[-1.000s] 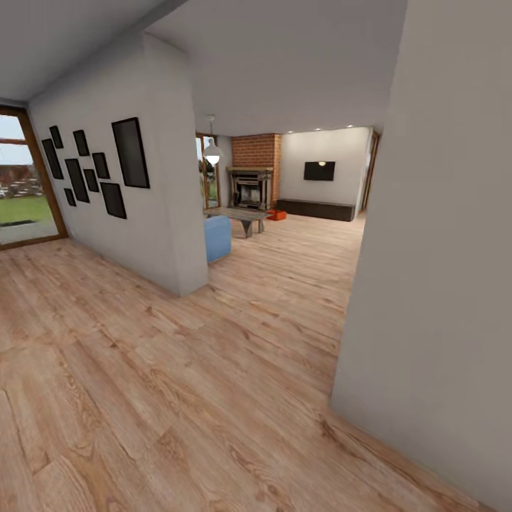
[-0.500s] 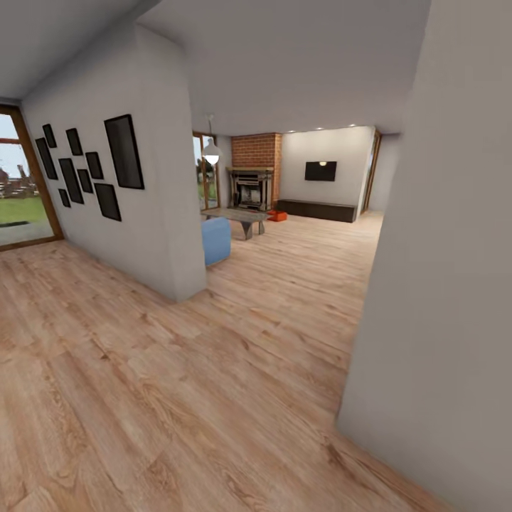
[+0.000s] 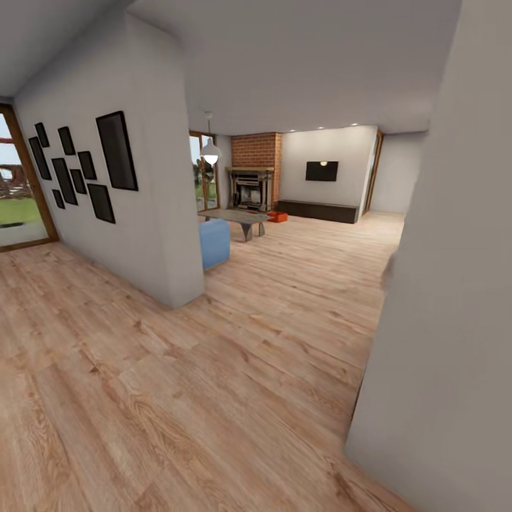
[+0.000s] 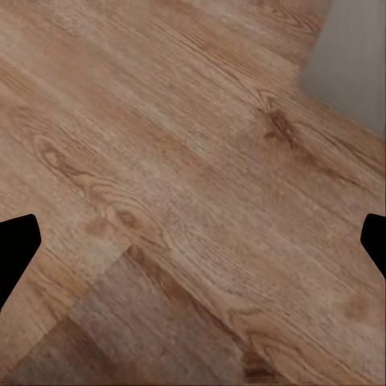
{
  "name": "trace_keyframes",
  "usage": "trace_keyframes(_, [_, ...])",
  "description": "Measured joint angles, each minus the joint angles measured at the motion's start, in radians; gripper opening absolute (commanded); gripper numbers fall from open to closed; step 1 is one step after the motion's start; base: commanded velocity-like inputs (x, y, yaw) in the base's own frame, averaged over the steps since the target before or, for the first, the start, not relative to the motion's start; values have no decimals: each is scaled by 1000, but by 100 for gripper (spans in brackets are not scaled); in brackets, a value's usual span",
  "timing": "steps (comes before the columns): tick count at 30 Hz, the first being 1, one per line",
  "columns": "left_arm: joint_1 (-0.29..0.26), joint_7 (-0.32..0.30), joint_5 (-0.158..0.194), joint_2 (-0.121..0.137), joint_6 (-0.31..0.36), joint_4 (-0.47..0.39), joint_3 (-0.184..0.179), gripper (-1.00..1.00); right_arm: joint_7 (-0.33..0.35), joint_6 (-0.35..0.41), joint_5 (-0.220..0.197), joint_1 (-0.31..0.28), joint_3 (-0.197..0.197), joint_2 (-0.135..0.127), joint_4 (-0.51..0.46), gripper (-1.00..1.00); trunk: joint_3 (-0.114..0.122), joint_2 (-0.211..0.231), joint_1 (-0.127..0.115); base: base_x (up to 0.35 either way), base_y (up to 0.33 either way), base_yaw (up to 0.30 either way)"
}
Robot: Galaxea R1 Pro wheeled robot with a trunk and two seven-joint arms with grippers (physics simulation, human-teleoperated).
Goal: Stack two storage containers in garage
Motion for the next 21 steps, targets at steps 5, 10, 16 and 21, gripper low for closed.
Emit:
trace_keyframes(5, [0,0,0,0,0,0,0,100,0,0,0,0,0,0,0,100,0,0,0,327,0,0])
trace_keyframes(10, [0,0,0,0,0,0,0,100,0,0,0,0,0,0,0,100,0,0,0,327,0,0])
trace_keyframes(16, [0,0,0,0,0,0,0,100,0,0,0,0,0,0,0,100,0,0,0,327,0,0])
trace_keyframes(21, [0,0,0,0,0,0,0,100,0,0,0,0,0,0,0,100,0,0,0,327,0,0])
